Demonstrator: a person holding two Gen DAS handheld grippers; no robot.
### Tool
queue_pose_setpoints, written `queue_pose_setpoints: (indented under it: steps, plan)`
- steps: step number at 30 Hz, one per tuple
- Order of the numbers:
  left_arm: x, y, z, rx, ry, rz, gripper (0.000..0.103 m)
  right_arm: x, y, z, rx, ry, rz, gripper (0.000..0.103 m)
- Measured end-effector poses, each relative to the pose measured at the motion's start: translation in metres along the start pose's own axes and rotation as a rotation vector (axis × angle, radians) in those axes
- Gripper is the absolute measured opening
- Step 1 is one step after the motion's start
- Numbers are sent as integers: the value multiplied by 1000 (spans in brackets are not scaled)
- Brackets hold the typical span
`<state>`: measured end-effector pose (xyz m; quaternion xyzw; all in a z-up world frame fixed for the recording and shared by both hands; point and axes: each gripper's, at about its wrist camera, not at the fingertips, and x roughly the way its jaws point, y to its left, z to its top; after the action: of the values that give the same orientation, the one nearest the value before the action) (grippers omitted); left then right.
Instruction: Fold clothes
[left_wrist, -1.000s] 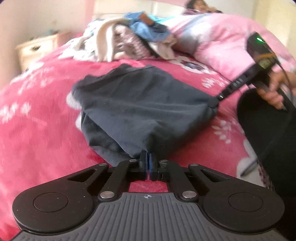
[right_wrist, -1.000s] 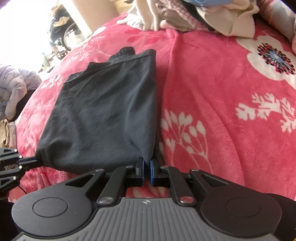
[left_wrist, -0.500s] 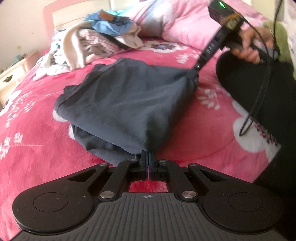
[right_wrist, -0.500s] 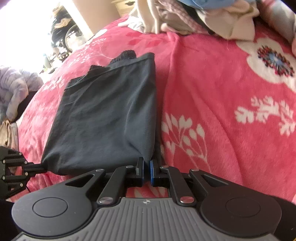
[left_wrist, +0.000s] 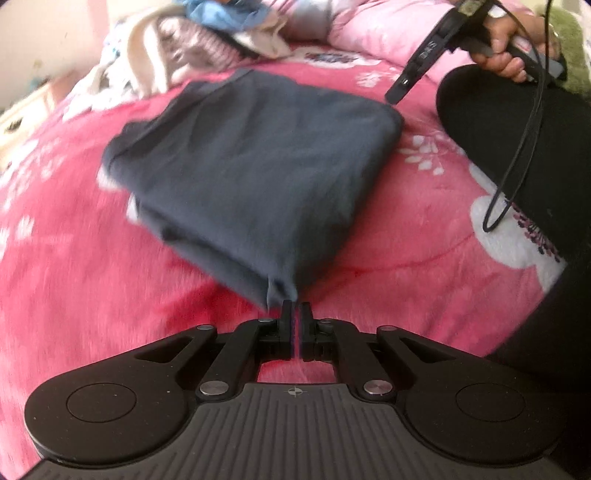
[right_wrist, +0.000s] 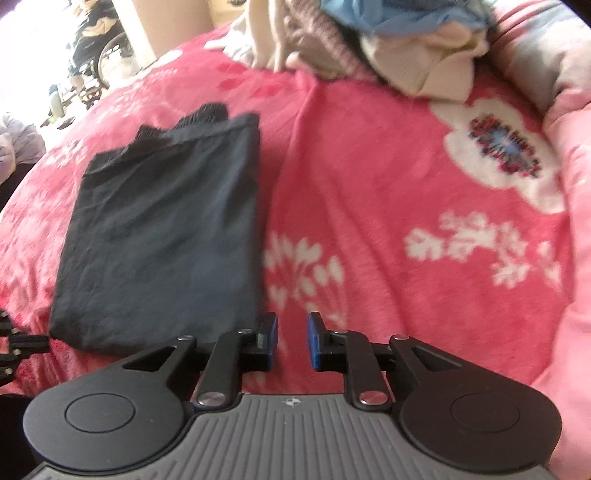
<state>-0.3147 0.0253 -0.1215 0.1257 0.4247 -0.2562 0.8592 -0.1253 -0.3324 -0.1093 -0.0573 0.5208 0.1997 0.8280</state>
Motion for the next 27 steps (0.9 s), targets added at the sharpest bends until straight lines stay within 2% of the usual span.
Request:
queue_pose_setpoints:
  steps: [2, 5, 7, 9, 11, 12, 14, 15, 17, 19, 21, 24, 27]
  plan:
    - [-9, 3, -3, -47, -5, 12, 1, -9, 4, 1, -10, -41, 15, 19]
    - [-23, 10, -1, -135, -34, 44, 2, -12, 18, 4, -33, -76, 101, 19]
    - [-28, 16, 7, -223, -100, 54, 4, -2, 30, 5, -52, -60, 136, 19]
    - [-23, 26, 19, -337, -160, 24, 9, 13, 38, 6, -69, -36, 141, 19]
    - [-11, 33, 29, -424, -185, -5, 11, 28, 42, 6, -72, 2, 127, 19]
    - [-3, 36, 33, -457, -186, -10, 15, 34, 41, 6, -61, 24, 109, 19]
    - [14, 43, 35, -490, -144, 22, 15, 31, 33, 10, -26, 28, 114, 19]
    - [15, 49, 34, -514, -137, 32, 15, 24, 29, 13, -12, 2, 138, 21]
    - [7, 62, 33, -570, -173, 22, 16, 10, 21, 24, 5, -66, 185, 45]
    - [-2, 76, 36, -616, -227, 15, 27, 12, 14, 42, 25, -112, 200, 55]
    - [-4, 91, 43, -648, -276, 25, 41, 19, 8, 62, 47, -139, 212, 56]
    - [16, 113, 57, -663, -297, 63, 51, 46, -2, 88, 115, -129, 269, 58]
    - [38, 134, 67, -676, -279, 99, 56, 72, -11, 102, 173, -96, 298, 59]
